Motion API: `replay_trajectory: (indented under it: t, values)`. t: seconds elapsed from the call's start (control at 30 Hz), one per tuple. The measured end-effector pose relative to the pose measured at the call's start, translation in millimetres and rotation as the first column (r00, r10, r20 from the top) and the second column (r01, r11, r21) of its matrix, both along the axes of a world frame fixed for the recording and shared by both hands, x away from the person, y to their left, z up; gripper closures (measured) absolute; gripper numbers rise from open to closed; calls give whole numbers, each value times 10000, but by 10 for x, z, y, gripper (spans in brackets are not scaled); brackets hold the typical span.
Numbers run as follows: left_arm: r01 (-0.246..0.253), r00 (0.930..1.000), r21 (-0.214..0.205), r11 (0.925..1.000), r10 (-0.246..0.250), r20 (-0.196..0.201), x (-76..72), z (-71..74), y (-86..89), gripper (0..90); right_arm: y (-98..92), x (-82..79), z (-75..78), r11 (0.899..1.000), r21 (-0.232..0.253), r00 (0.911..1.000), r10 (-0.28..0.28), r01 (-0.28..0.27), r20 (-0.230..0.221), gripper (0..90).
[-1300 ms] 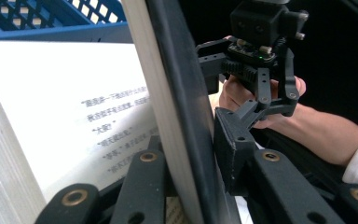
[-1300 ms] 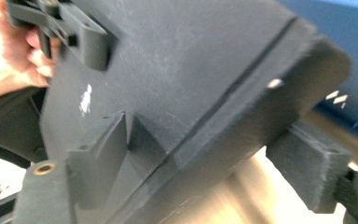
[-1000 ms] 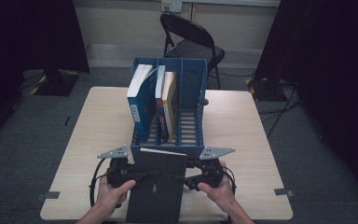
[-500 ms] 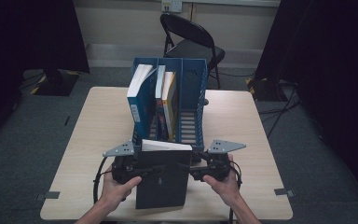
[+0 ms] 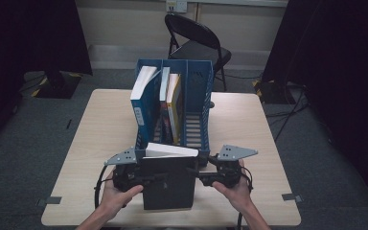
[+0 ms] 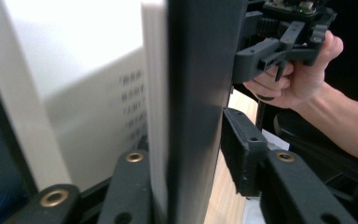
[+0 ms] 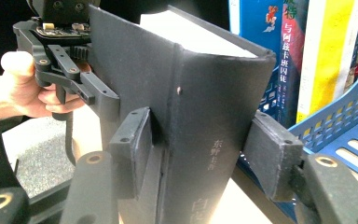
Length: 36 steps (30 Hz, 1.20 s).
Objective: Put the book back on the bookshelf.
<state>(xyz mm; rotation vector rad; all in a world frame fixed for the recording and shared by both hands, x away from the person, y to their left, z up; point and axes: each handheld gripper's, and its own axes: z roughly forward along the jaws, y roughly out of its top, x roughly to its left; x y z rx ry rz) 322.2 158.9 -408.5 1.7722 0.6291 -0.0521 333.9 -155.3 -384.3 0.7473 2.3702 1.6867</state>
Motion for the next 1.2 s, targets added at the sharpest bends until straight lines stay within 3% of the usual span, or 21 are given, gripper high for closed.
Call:
replay_trajectory:
  t: [0.1, 0.2, 0.33, 0.5, 0.6, 0.77, 0.9, 1.03, 1.13, 1.2]
  values:
    - [-119, 9999, 186, 9998, 120, -72, -50, -23, 63, 551, -11, -12, -4, 10000, -47, 10000, 51, -51, 1, 452]
    - [-410, 9991, 290, 9987, 414, -111, -94, -33, 140, 536, -10, -26, 2, 9999, -69, 9999, 102, -102, 19, 458]
    - [-972, 9953, 533, 9938, 972, 33, -106, -33, 209, 595, -6, -21, 4, 10000, -68, 10000, 59, -59, -29, 467]
    - [-798, 9968, 702, 9943, 797, 36, -38, -8, 204, 638, -6, 5, 6, 10000, -51, 9999, -78, 77, -79, 467]
    - [-766, 9967, 611, 9952, 747, 334, 10, -9, 206, 637, 6, -3, 28, 9997, -77, 9995, -219, 221, 222, 471]
    - [-1240, 9914, 605, 9904, 1211, 493, 45, -3, 187, 570, 50, -3, 84, 9994, -69, 9968, -330, 336, 733, 483]
    - [-1335, 9907, 498, 9898, 1320, 337, -1, -21, 201, 550, 23, 2, 35, 9999, 132, 9992, -111, 107, 382, 483]
    - [-1205, 9926, 307, 9922, 1200, 186, -57, -32, 218, 509, 47, -34, 42, 9998, 83, 9994, 170, -173, 307, 467]
    - [-1039, 9938, 536, 9931, 1016, 446, -97, -23, 236, 481, 112, -29, 15, 9985, -126, 9983, 532, -529, 229, 436]
    - [-1120, 9930, 648, 9916, 1093, 449, -124, -13, 264, 416, 199, -24, -22, 9970, -485, 9978, 617, -604, 259, 418]
